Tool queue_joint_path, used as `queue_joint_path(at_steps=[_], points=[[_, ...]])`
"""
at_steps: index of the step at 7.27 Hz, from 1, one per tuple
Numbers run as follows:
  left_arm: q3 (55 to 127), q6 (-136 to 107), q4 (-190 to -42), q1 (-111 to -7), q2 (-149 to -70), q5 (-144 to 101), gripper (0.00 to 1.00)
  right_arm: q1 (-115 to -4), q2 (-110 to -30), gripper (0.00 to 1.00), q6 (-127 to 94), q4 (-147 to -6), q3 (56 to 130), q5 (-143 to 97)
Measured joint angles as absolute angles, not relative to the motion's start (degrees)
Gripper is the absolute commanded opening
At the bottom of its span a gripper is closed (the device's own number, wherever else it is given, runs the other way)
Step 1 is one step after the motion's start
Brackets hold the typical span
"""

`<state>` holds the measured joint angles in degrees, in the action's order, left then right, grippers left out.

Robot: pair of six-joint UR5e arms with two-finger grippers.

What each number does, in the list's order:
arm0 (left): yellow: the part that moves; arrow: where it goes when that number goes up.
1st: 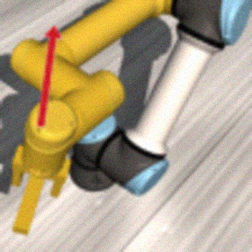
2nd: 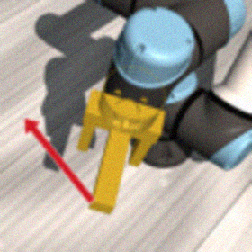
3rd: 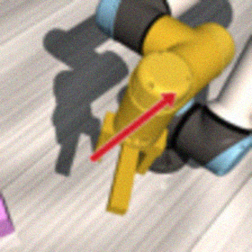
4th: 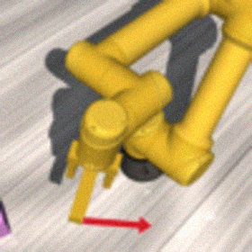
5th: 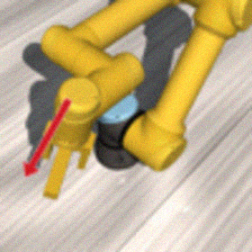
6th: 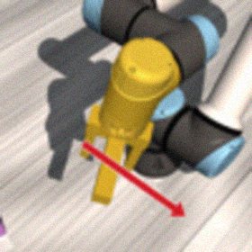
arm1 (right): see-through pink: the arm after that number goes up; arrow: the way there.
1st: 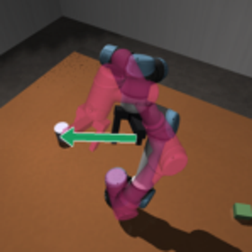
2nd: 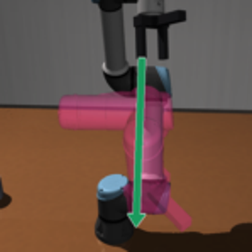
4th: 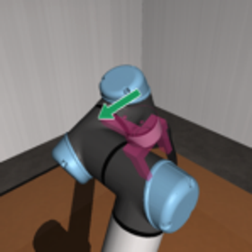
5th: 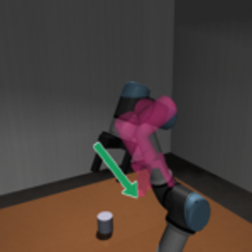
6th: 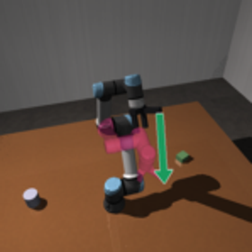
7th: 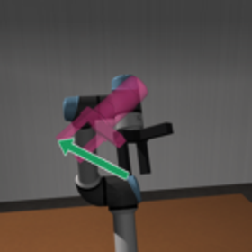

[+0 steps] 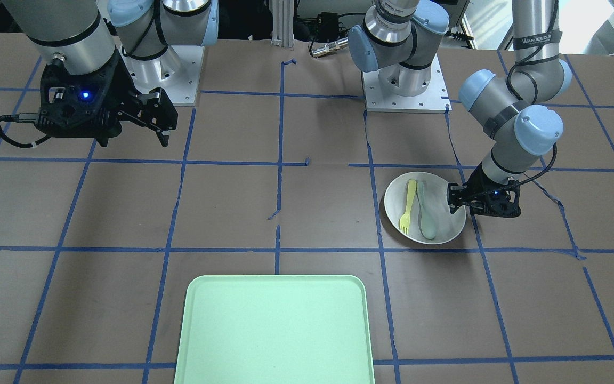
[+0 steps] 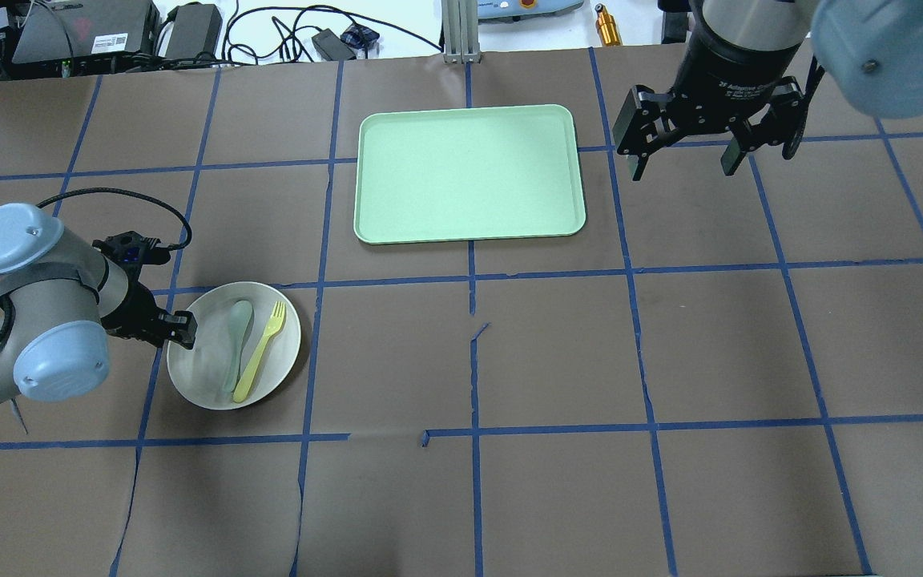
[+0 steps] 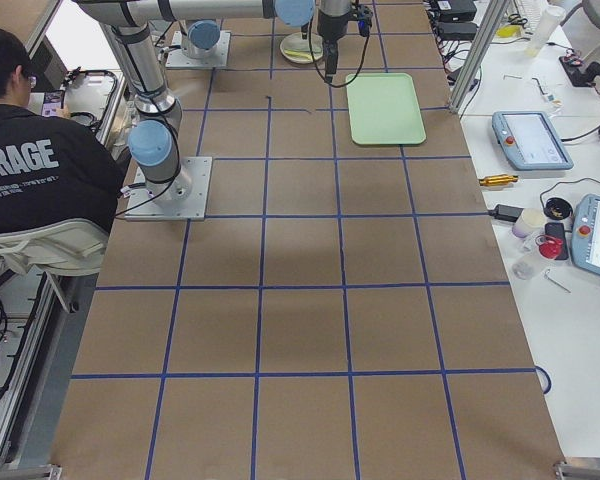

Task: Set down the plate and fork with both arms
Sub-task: 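Lower the left gripper to the white plate's rim and grasp it, then carry the plate with the left gripper onto the green tray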

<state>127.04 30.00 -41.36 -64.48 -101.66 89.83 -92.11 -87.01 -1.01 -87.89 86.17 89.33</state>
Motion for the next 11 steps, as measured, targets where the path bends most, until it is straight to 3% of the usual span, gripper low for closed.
queue_joint_path(at_steps=[4,7,11], points=[[122.8,27.0,-46.1,-65.7,-101.2,85.3,0.00,-92.1,-87.0,1.00,-1.0,-87.9,86.2,89.4],[102.8,16.1,-65.5,-75.4,-105.3,74.3,0.00,-92.1,-86.9,1.00,-1.0,-87.9,86.2,89.3],[81.9,-0.6,-59.8,-89.4,-124.6,69.9,0.00,-92.1,-87.0,1.00,-1.0,-87.9,86.2,89.0]])
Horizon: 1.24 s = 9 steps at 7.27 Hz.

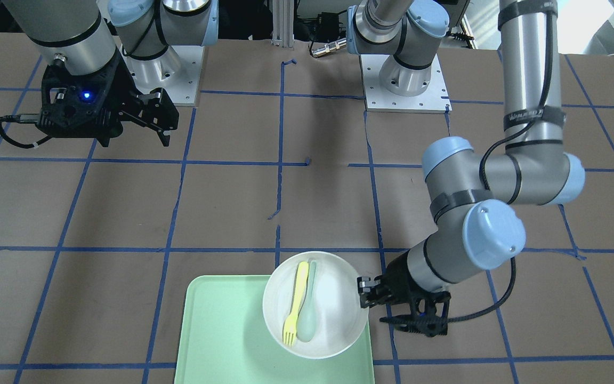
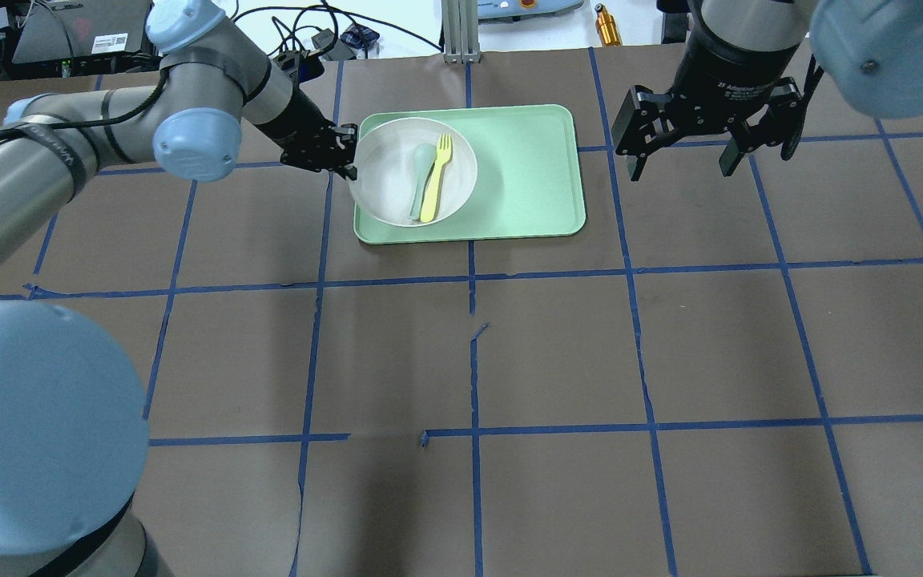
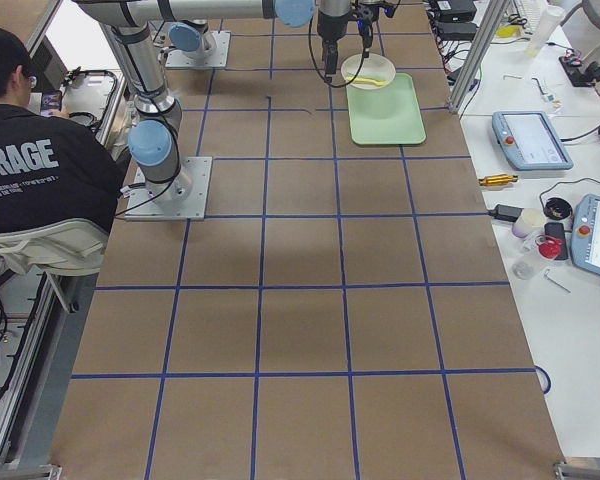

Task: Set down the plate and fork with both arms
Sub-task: 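Carry the plate with the left gripper onto the green tray, then release the plate and raise the left gripper back up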

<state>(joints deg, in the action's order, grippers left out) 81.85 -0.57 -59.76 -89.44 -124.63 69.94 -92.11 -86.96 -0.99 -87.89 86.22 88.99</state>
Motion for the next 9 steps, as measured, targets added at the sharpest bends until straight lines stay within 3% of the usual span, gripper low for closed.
queue_joint_path(at_steps=[3,4,5,9], points=[[73.8,-6.8,-55.0,-92.9,-133.6,69.5,0.00,-92.1,-86.9,1.00,-1.0,-87.9,86.3,89.0],[73.6,-7.5,-53.9,-93.5,-134.6,69.7,0.73,-92.1,-86.9,1.00,-1.0,-87.9,86.3,89.1],[74.4,-7.7,-53.1,-94.1,-134.9,70.2,1.00,-92.1,-86.9,1.00,-1.0,-87.9,86.3,89.2],[85.2,-5.6,-43.1,-94.1,-126.8,73.7,1.00,-92.1,-86.9,1.00,-1.0,-87.9,86.3,89.4]])
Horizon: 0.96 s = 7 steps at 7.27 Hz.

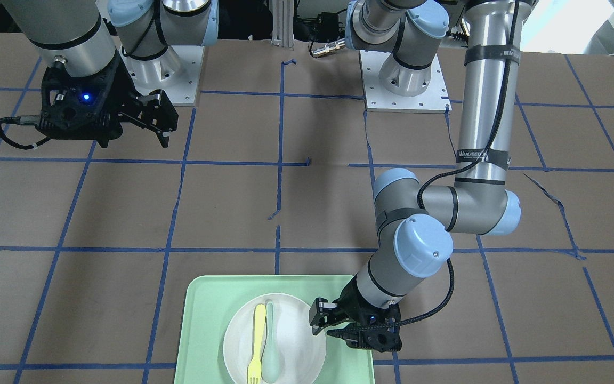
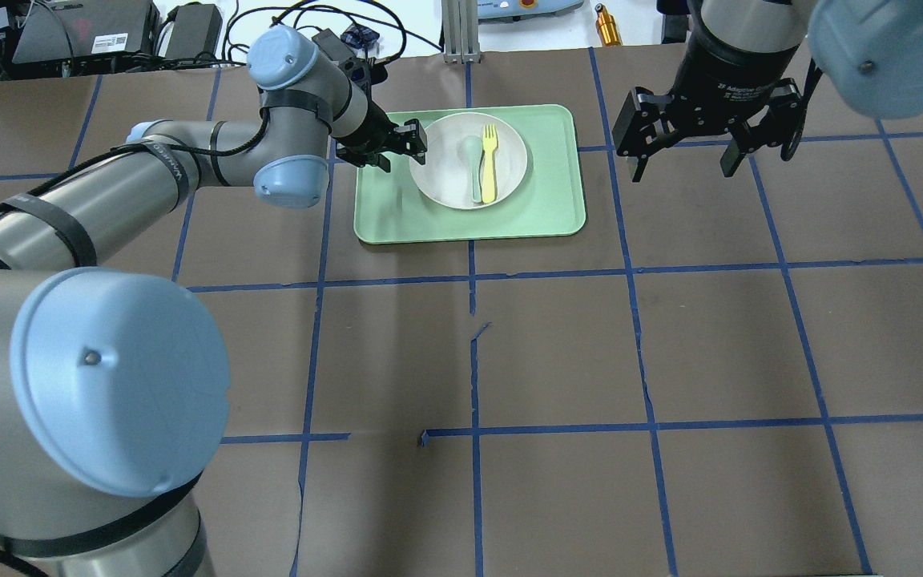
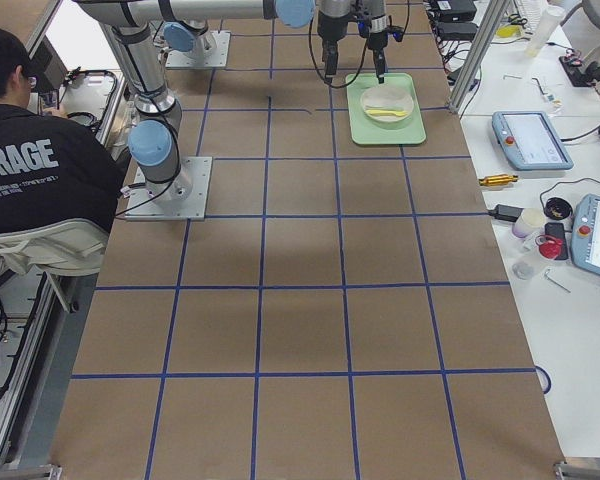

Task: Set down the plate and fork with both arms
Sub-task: 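Release the plate and raise the left gripper back up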

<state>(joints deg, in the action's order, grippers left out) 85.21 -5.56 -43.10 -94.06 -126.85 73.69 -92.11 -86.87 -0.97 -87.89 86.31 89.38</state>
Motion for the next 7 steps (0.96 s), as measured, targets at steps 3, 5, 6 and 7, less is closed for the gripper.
queue_joint_path(at_steps=[3,5,6,7], points=[[85.4,-1.4,-65.1,-93.9,-111.1,83.6,1.00,-92.1,-86.9,1.00,-1.0,-87.9,86.3,89.3],[85.7,-1.7,-75.2,-94.3,-100.5,85.2,1.00,-92.1,-86.9,1.00,-1.0,-87.9,86.3,89.4],[86.0,-1.7,-79.0,-94.4,-96.3,85.4,1.00,-92.1,-86.9,1.00,-0.9,-88.0,86.3,89.3],[86.4,-1.6,-82.1,-94.5,-93.4,85.5,1.00,-92.1,-86.8,1.00,-0.9,-88.0,86.3,89.3]])
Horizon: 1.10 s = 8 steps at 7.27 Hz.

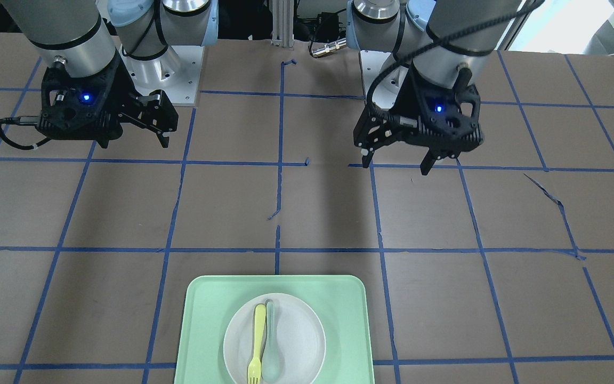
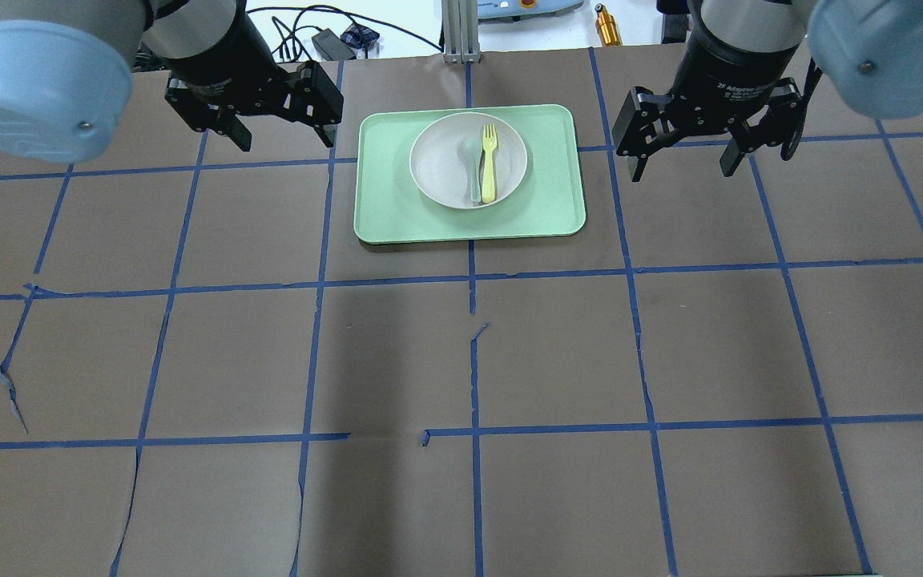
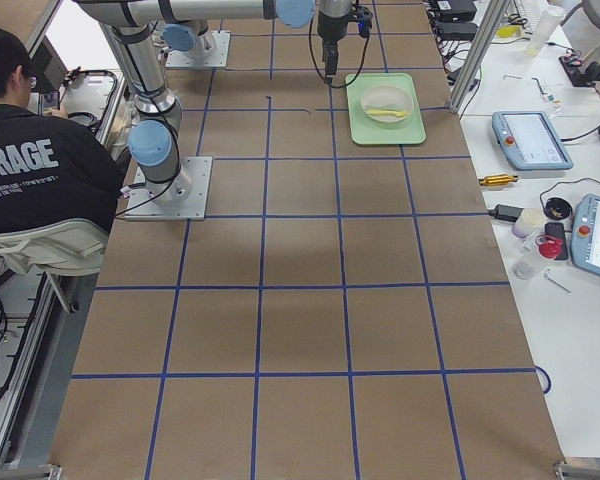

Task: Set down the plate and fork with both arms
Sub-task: 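Release the plate and raise the left gripper back up, then move the right gripper over the plate and lower onto the yellow fork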

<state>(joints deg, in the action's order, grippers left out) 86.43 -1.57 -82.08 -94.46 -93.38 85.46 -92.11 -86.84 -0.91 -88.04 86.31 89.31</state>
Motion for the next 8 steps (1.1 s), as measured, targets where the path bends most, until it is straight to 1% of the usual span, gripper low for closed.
queue_joint_path(at_steps=[2,3,4,5,6,7,8], points=[[88.2,-1.6,-84.1,-94.5,-91.0,85.7,1.00,-92.2,-86.1,1.00,-0.2,-90.6,86.4,90.4],[88.5,-1.4,-84.3,-94.4,-90.7,85.7,1.00,-93.1,-84.0,1.00,0.3,-94.2,86.1,90.9],[88.6,-1.2,-84.4,-94.2,-90.6,85.7,1.00,-95.3,-79.8,1.00,0.4,-96.8,84.1,91.2],[88.7,-1.1,-84.5,-94.2,-90.5,85.7,1.00,-98.1,-72.3,0.95,-0.6,-98.5,78.2,91.2],[88.8,-0.7,-84.5,-94.1,-90.6,85.7,1.00,-100.5,-63.8,0.90,-2.4,-99.3,70.4,91.1],[88.9,-0.2,-84.5,-94.1,-90.6,85.7,1.00,-102.4,-55.8,0.90,-4.4,-100.5,63.5,91.2],[89.0,0.0,-84.5,-94.1,-90.7,85.7,1.00,-103.4,-49.4,0.89,-6.8,-103.7,59.1,91.1]])
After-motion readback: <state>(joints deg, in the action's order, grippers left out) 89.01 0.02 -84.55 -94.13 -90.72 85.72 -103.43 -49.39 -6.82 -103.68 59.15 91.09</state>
